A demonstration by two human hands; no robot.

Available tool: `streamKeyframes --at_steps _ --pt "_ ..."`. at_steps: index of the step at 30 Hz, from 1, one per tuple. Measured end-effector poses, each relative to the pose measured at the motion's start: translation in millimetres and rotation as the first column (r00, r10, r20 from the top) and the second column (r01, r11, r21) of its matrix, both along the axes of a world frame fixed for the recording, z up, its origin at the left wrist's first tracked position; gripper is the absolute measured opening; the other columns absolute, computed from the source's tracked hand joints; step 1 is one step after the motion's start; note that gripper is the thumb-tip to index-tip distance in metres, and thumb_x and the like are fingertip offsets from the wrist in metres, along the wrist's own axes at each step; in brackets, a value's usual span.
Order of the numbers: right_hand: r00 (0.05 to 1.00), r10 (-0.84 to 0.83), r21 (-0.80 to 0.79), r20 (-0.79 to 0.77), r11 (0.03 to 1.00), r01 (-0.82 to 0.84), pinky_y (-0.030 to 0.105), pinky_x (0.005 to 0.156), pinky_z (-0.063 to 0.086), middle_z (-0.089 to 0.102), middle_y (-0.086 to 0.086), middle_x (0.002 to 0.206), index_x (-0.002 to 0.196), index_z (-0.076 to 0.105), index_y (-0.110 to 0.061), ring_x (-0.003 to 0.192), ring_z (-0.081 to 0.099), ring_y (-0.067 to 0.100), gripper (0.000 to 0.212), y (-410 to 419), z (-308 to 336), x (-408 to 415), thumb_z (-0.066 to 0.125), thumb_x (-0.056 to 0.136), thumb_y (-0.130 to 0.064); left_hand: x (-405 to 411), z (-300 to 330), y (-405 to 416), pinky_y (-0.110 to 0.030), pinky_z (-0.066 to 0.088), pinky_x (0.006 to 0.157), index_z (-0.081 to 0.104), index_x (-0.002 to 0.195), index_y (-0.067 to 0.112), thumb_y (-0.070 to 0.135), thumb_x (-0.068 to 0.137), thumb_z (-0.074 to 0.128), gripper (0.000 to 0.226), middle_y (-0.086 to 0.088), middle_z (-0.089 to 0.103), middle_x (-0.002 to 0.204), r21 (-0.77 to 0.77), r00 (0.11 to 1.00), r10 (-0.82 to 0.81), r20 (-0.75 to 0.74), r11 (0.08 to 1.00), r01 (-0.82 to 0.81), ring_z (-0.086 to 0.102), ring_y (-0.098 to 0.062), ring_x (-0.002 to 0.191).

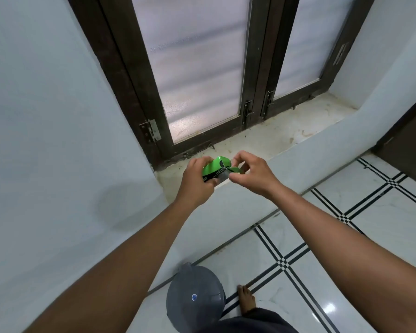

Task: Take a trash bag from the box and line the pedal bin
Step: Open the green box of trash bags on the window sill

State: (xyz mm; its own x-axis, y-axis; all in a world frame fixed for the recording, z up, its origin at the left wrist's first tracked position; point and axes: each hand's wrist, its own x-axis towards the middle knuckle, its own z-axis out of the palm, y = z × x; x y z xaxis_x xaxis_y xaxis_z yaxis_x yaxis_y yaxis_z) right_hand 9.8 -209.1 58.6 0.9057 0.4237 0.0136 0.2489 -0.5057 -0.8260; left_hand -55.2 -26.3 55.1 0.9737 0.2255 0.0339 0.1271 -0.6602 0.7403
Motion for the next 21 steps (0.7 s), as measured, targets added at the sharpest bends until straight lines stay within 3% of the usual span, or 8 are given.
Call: streamKeyframes --at_steps 4,7,9,13,17,21 --pt "0.987 -0.105 0.117 -0.126 0.986 0.120 0.028 0.062 0.047 0.063 -0.001 0.069 0.079 0.070 -0.013 0.060 0.057 0.014 0.022 0 3 22 0.068 0.093 -0.029 12 3 -3 -0.022 0.040 0.090 0.060 0.135 0.021 0.011 0.086 0.082 0.055 0.003 0.053 0.125 -0.006 1.000 0.010 -0.003 1.000 -0.011 0.052 -0.016 0.113" --pt "0.982 -0.059 0.051 -0.182 0.996 0.070 0.016 0.053 0.046 0.071 0.002 0.081 0.093 0.074 -0.022 0.064 0.062 0.010 0.012 1 9 40 0.077 0.091 -0.033 18 3 -4 -0.024 0.042 0.093 0.061 0.135 0.022 0.011 0.085 0.083 0.056 0.002 0.055 0.129 0.008 1.000 0.022 -0.010 1.000 -0.022 0.052 -0.015 0.114" --pt "0.969 -0.022 -0.050 -0.248 0.999 0.010 0.017 0.053 0.045 0.071 0.000 0.084 0.101 0.075 -0.022 0.069 0.063 0.009 0.020 1 16 51 0.082 0.086 -0.031 21 3 -3 -0.025 0.044 0.095 0.061 0.135 0.023 0.011 0.084 0.084 0.057 0.001 0.055 0.132 0.025 0.999 0.022 -0.024 0.999 -0.021 0.052 -0.016 0.116" --pt "0.992 -0.022 -0.236 -0.123 0.972 -0.008 0.022 0.056 0.047 0.073 0.001 0.086 0.105 0.071 -0.022 0.073 0.068 0.011 0.035 9 21 65 0.089 0.077 -0.033 28 3 -3 -0.027 0.046 0.099 0.061 0.136 0.025 0.011 0.084 0.085 0.059 0.002 0.055 0.136 0.046 0.999 0.020 -0.033 0.999 -0.019 0.053 -0.019 0.122" --pt "0.999 -0.049 -0.182 -0.010 0.982 0.046 0.024 0.061 0.056 0.074 0.001 0.082 0.095 0.068 -0.021 0.074 0.072 0.013 0.025 16 15 69 0.085 0.079 -0.030 35 6 -4 -0.033 0.051 0.103 0.060 0.138 0.025 0.012 0.083 0.085 0.061 0.003 0.055 0.134 0.071 0.999 0.036 -0.019 0.997 -0.035 0.053 -0.020 0.123" --pt "0.976 -0.193 -0.099 0.102 0.974 0.203 0.032 0.070 0.059 0.071 -0.001 0.081 0.085 0.062 -0.023 0.080 0.069 0.018 0.014 19 6 71 0.074 0.083 -0.029 40 7 0 -0.048 0.053 0.103 0.062 0.136 0.029 0.015 0.082 0.086 0.061 0.004 0.056 0.131 0.065 0.996 0.071 -0.046 0.996 -0.067 0.055 -0.022 0.121"
